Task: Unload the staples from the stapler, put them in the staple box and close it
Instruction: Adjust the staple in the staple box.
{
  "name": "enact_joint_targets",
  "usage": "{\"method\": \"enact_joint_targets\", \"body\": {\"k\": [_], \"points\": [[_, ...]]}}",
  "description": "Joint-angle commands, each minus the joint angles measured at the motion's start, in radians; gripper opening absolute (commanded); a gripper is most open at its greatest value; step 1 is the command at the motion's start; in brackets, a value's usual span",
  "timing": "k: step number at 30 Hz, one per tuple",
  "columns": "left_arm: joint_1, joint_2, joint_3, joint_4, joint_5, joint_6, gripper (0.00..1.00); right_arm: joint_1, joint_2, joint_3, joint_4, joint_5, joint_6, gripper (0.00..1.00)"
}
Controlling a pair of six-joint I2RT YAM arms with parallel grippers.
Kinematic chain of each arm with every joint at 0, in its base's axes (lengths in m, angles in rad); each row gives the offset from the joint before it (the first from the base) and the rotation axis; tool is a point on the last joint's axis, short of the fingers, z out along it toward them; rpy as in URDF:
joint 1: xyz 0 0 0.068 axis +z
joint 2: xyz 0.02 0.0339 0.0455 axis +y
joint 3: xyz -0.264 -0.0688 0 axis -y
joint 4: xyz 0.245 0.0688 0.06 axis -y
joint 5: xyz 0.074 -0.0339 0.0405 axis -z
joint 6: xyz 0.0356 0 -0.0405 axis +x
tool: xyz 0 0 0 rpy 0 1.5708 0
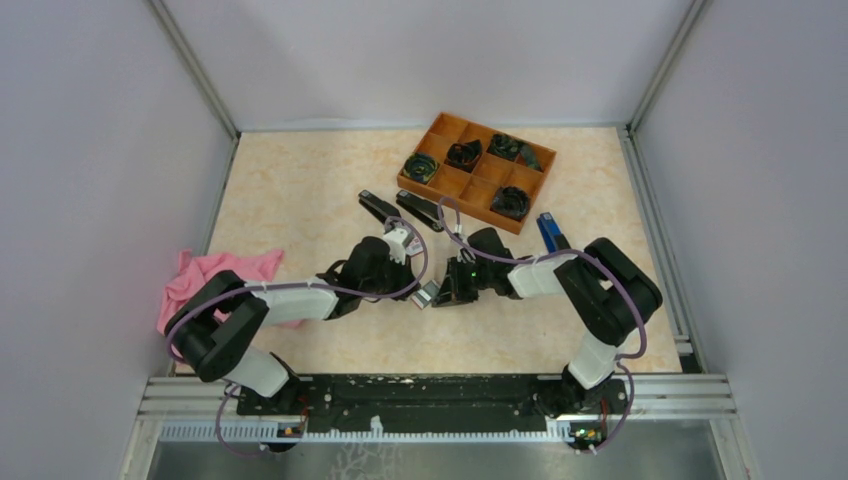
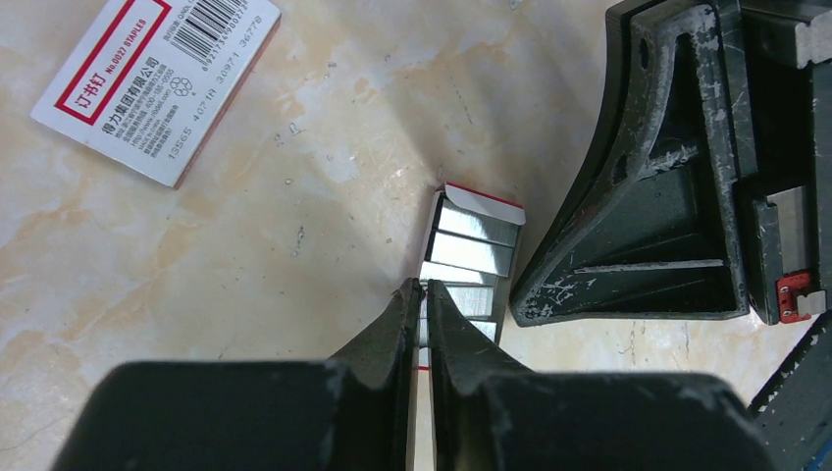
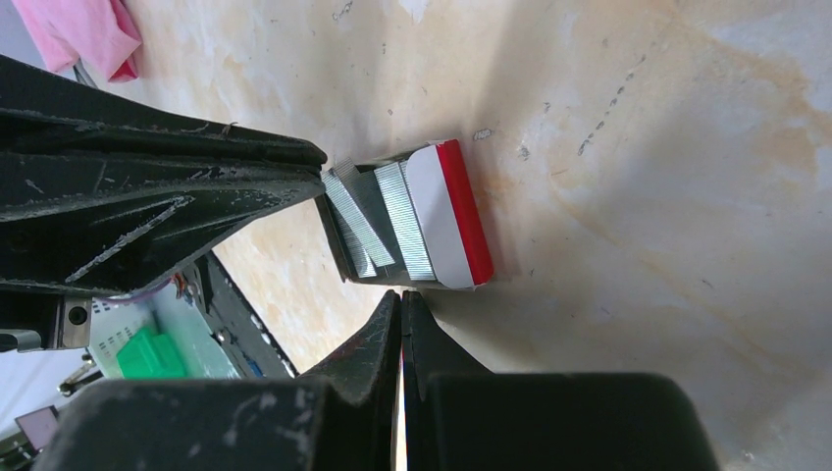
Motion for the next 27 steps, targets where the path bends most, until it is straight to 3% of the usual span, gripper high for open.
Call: {"method": "enact_joint_targets", "body": {"k": [1, 27], "points": [[0.003, 0.018, 0.031, 0.007, 0.043, -0.008, 0.11, 0.007, 0.022, 0.029, -0.033, 0.046, -0.018, 0.0], [0.003, 0.045, 0.04, 0.01, 0.08, -0.018, 0.14, 0.007, -0.003, 0.035, -0.037, 0.043, -0.049, 0.0]]}}
